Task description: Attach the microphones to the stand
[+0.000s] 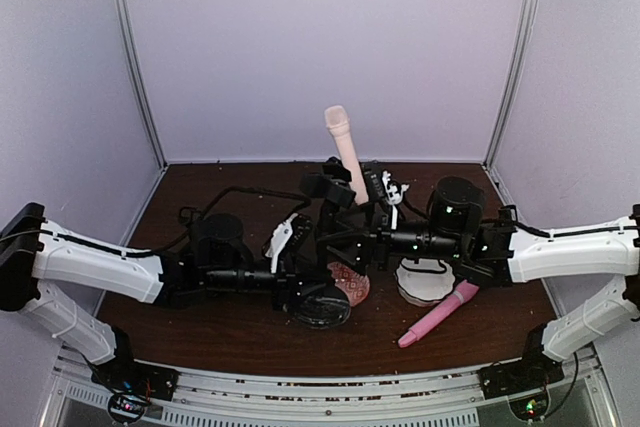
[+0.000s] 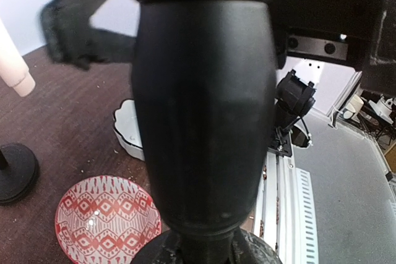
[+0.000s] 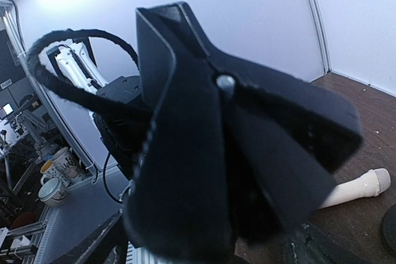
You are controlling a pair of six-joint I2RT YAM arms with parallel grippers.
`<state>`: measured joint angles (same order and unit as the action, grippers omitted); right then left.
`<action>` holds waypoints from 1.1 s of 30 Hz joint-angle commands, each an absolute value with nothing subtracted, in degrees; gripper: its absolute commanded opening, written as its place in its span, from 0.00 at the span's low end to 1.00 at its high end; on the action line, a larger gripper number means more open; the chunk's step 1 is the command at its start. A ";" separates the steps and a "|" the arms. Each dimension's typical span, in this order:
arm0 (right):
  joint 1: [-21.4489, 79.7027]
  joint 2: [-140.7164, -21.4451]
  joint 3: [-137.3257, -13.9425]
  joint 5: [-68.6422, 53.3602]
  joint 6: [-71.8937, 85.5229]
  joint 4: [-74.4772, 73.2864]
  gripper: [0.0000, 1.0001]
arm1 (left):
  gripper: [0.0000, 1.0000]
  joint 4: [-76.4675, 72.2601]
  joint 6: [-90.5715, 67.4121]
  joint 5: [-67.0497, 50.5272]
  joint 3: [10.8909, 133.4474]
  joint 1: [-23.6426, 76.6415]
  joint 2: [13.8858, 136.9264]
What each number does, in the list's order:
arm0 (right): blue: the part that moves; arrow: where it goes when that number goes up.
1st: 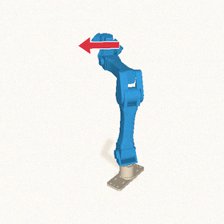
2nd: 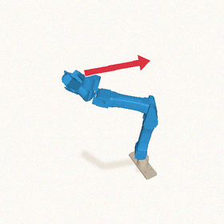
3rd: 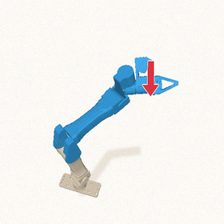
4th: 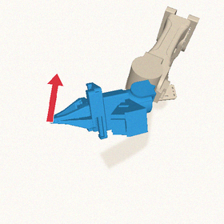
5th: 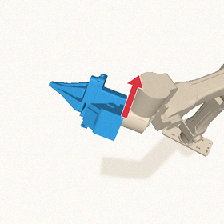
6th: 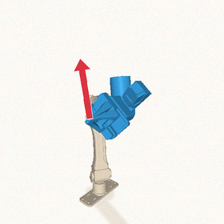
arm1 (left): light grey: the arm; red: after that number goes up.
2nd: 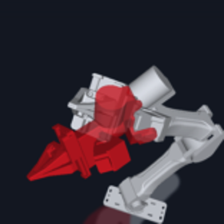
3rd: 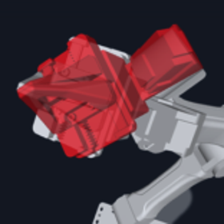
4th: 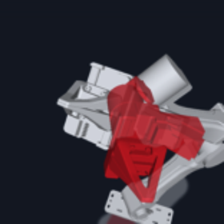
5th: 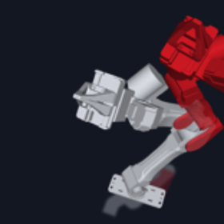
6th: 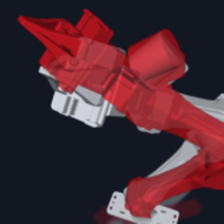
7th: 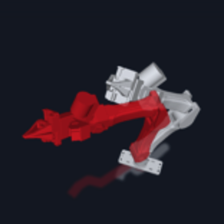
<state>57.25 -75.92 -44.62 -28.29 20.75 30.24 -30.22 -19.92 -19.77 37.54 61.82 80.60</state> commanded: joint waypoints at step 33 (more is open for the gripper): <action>56.91 -68.23 -45.65 -25.66 15.06 17.00 0.85 | 0.00 -29.51 -14.46 -30.23 43.00 60.83 80.27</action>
<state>57.69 -68.25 -42.30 -29.74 20.16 19.90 -23.46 -15.20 -24.34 40.42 60.71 80.93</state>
